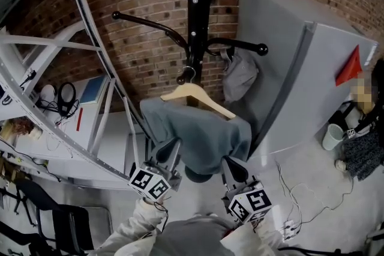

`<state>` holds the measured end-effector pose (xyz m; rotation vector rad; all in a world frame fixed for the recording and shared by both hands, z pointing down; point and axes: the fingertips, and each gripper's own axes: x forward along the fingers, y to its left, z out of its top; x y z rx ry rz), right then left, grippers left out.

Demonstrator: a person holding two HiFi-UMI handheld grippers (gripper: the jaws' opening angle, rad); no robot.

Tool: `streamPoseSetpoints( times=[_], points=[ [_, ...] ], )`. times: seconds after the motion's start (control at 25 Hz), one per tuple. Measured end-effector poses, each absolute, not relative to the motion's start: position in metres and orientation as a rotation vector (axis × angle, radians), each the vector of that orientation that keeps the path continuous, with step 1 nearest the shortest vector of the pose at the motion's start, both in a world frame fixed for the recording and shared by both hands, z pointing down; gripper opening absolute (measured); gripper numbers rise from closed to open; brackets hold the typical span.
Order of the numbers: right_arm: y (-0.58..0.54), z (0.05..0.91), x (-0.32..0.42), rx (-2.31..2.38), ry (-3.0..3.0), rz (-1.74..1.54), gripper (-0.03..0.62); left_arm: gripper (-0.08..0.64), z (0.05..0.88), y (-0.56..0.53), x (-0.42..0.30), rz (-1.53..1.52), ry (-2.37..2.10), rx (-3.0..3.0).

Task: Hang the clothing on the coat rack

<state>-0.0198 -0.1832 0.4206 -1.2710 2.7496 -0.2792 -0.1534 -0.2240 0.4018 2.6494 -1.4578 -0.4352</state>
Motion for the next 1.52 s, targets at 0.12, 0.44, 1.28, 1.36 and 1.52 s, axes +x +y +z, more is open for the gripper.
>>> streamPoseSetpoints(
  times=[0.12,0.44,1.28,1.36,1.52],
  points=[
    [-0.184,0.422,-0.022,-1.262,2.753,-0.287,0.025,0.012,0.404,-0.215,-0.150,-0.373,-1.513,2.670],
    [-0.187,0.422,-0.027,-1.246,2.770,-0.276,0.025,0.008,0.425,-0.199,-0.158,-0.123,-1.782,2.657],
    [-0.132,0.419,-0.028,-1.210,2.803,-0.215,0.025,0.008,0.456,-0.137,-0.139,-0.155,-1.693,2.614],
    [-0.126,0.421,-0.014,-1.205,2.805,-0.232,0.025,0.008,0.451,-0.132,-0.125,-0.140,-1.705,2.620],
    [-0.113,0.422,0.015,-1.187,2.816,-0.237,0.023,0.008,0.438,-0.122,-0.101,-0.116,-1.750,2.612]
  ],
)
